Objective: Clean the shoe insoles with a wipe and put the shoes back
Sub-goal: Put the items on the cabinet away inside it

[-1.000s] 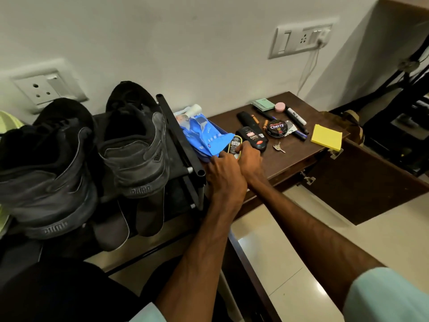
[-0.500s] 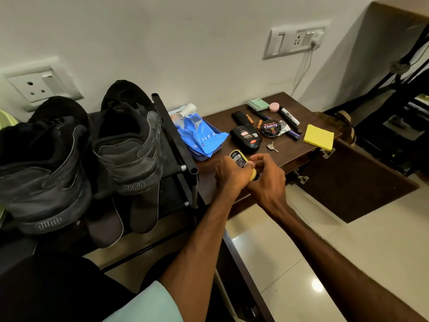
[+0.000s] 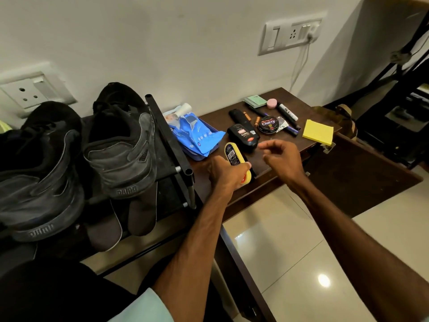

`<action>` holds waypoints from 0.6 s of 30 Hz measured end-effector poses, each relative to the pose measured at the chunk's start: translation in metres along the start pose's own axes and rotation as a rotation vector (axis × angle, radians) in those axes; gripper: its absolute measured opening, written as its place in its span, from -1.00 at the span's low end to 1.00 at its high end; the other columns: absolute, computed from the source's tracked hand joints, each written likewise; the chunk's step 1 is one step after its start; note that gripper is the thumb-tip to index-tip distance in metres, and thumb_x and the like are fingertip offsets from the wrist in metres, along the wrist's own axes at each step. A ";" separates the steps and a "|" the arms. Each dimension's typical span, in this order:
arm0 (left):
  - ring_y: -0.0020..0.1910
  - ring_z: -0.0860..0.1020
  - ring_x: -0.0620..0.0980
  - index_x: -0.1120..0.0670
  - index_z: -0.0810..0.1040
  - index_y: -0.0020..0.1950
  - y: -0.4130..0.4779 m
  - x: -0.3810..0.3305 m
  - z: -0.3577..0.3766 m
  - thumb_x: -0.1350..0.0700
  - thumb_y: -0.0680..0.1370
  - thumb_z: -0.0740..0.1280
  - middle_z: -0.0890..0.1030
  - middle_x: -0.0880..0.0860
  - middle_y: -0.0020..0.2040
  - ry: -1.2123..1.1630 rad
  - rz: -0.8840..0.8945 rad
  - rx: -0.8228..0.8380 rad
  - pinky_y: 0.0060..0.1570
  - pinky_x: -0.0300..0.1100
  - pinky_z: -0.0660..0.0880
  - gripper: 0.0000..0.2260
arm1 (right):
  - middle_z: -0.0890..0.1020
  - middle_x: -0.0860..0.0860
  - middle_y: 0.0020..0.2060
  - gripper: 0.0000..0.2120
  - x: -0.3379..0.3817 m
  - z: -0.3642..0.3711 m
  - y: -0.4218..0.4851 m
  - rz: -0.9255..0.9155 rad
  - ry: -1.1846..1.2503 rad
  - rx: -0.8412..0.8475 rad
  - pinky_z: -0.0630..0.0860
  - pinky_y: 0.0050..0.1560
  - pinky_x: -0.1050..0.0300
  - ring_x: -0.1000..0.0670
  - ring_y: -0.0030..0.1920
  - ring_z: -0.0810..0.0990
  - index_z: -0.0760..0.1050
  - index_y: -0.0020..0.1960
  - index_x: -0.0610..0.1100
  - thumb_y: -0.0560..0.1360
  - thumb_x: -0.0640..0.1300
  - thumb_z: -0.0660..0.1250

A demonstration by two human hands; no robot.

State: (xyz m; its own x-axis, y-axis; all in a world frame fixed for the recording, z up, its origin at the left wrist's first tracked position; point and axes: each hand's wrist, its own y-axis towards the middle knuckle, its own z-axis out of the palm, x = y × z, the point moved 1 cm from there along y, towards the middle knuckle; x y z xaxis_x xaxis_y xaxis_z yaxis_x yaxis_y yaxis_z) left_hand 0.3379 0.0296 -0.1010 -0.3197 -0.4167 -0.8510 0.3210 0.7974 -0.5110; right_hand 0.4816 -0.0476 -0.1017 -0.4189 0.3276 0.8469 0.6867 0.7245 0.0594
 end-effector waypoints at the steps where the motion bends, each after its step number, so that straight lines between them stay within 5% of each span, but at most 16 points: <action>1: 0.06 0.66 0.17 0.27 0.54 0.27 0.001 0.002 0.001 0.11 0.32 0.65 0.63 0.22 0.15 0.010 0.007 0.004 -0.07 0.13 0.67 -0.41 | 0.66 0.02 0.11 -0.67 0.001 0.005 0.008 -0.015 -0.073 -0.022 0.63 0.20 0.00 0.04 0.11 0.62 0.63 0.20 -0.08 0.50 -0.37 0.43; 7: 0.09 0.65 0.19 0.29 0.53 0.30 0.008 0.010 -0.002 0.08 0.33 0.64 0.63 0.22 0.17 0.082 0.070 -0.026 0.02 0.15 0.64 -0.36 | 0.59 -0.11 0.25 -0.51 0.012 0.041 0.063 -0.109 -0.397 0.006 0.55 0.25 -0.06 -0.09 0.25 0.56 0.54 0.27 -0.14 0.43 -0.02 0.59; 18: 0.11 0.64 0.18 0.28 0.55 0.26 0.010 0.016 0.000 0.07 0.35 0.63 0.63 0.21 0.14 0.139 0.099 -0.044 0.06 0.13 0.63 -0.42 | 0.63 -0.14 0.12 -0.68 0.000 0.056 0.078 -0.124 -0.606 0.051 0.52 0.19 -0.16 -0.18 0.22 0.51 0.54 0.10 -0.12 0.48 0.00 0.54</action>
State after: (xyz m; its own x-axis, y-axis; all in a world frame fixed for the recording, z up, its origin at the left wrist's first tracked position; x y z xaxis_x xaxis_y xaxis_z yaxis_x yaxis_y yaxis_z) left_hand 0.3359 0.0309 -0.1192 -0.4098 -0.2732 -0.8703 0.3190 0.8509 -0.4174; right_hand 0.5016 0.0430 -0.1265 -0.7667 0.5147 0.3837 0.5886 0.8022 0.0999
